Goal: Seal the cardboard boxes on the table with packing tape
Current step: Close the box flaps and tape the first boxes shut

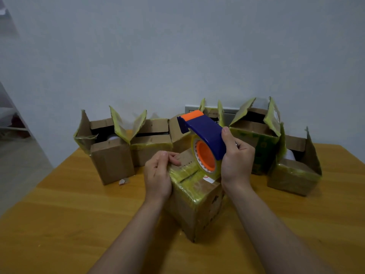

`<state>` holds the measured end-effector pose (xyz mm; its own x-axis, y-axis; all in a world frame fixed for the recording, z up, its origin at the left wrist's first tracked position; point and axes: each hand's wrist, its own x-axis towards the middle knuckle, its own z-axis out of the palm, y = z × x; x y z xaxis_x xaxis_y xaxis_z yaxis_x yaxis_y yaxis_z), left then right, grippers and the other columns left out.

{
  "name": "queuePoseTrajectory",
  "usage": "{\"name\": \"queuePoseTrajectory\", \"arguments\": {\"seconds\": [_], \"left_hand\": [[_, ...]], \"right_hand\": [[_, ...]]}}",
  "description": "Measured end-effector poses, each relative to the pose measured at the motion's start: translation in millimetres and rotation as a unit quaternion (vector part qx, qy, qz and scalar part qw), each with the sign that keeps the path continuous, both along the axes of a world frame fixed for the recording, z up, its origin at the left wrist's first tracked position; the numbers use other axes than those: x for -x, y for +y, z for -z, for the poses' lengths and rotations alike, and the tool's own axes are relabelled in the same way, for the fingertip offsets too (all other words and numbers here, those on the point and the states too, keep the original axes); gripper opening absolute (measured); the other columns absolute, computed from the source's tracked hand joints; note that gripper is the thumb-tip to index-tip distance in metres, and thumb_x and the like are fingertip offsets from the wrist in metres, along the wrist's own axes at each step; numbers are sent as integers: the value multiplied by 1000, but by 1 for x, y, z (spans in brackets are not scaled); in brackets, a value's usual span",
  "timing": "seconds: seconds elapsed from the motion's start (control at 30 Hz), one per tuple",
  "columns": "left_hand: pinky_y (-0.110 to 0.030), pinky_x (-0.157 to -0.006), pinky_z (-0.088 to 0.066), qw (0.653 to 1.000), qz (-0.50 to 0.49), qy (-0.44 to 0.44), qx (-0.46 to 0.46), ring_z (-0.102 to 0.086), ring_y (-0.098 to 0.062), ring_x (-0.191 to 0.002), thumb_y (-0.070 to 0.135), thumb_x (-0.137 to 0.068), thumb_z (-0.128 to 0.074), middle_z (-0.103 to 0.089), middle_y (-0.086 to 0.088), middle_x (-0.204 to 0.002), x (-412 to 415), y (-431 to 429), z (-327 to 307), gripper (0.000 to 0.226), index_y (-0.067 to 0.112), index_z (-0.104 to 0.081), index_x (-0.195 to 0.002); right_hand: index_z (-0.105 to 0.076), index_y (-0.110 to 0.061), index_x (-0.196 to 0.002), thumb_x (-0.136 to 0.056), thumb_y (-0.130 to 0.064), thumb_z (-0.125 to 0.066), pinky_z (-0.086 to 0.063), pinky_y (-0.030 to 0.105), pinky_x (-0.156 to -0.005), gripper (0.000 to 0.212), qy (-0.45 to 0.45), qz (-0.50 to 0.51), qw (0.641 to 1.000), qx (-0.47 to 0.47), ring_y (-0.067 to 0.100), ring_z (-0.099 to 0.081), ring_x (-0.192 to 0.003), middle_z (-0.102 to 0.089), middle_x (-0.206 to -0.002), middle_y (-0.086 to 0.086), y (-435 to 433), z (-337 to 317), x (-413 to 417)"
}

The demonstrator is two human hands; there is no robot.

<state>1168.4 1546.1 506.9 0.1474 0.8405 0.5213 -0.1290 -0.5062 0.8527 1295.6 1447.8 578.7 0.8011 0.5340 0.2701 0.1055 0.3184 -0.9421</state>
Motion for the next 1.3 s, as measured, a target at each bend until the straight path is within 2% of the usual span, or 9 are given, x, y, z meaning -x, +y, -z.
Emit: {"name": "queuePoseTrajectory", "arguments": {"seconds": [0.1, 0.2, 0.37, 0.6, 0.83, 0.9, 1.03, 1.17, 1.3], "left_hand": [[-36, -74, -53, 989, -65, 22, -132, -68, -20, -89, 29, -106, -50, -70, 0, -88, 9, -1, -6, 52, 12, -71, -61], [-39, -53, -45, 972, -45, 40, -229, -57, -19, -54, 33, -109, -47, -59, -1, -56, 3, -13, -12, 65, 6, -61, -52], [-43, -43, -32, 969, -34, 22, -243, -41, -23, -42, 31, -111, -40, -44, -4, -45, -10, -13, -10, 73, 1, -49, -45], [-39, -49, -30, 949, 7, 17, -313, -39, -18, -50, 31, -110, -39, -43, -2, -53, -7, -46, -8, 70, 3, -50, -47], [-32, -43, -25, 955, 12, -22, -297, -32, -12, -44, 25, -111, -41, -39, 5, -50, -19, -58, -13, 57, 18, -45, -55], [-34, -44, -26, 950, 5, -13, -312, -33, -13, -47, 26, -111, -41, -39, 1, -51, -17, -61, -10, 62, 11, -46, -51], [-34, -59, -31, 939, -28, 43, -340, -38, -17, -64, 22, -95, -62, -41, -5, -62, -10, -72, 12, 36, 14, -41, -67], [-24, -66, -27, 944, -54, 51, -320, -35, -11, -68, 7, -92, -64, -39, -2, -66, -13, -75, 14, 38, 19, -35, -71], [-37, -68, -38, 941, -43, 111, -318, -45, -14, -82, 34, -100, -59, -49, 2, -85, -1, -76, 13, 29, 19, -47, -79]], "right_hand": [[-74, -7, -102, -94, -48, -55, -51, 17, -56, 46, 6, -4, 1000, -11, 15, -72, -80, -76, -86, 5, -2, -1, 1], [-73, -5, -105, -90, -52, -56, -51, 17, -55, 53, 8, -5, 1000, -17, 16, -72, -81, -75, -89, 8, -1, -2, 2], [-74, -6, -104, -98, -43, -55, -53, 20, -57, 41, 9, -7, 1000, -12, 16, -73, -82, -76, -89, 5, -1, 1, 0], [-76, -7, -94, -99, -42, -55, -53, 22, -55, 41, 0, 3, 1000, -15, 16, -72, -75, -76, -79, 2, -1, 0, 0], [-75, -5, -100, -99, -41, -55, -51, 18, -54, 41, -3, -1, 1000, -11, 13, -72, -74, -76, -84, 5, -1, 0, 0], [-75, -6, -99, -98, -43, -55, -53, 21, -56, 42, 0, -4, 1000, -11, 16, -72, -76, -76, -86, 6, -1, 0, 0], [-74, -8, -99, -91, -52, -53, -53, 22, -56, 50, -1, -5, 1000, -19, 16, -72, -77, -76, -85, 3, -2, 0, 1], [-74, -12, -98, -87, -53, -52, -53, 20, -56, 49, -11, -8, 1000, -19, 16, -72, -79, -76, -84, 1, -2, 0, 2], [-74, -12, -93, -89, -51, -53, -53, 20, -55, 45, -11, -5, 1000, -22, 16, -72, -76, -76, -80, -1, -2, -1, 1]]}}
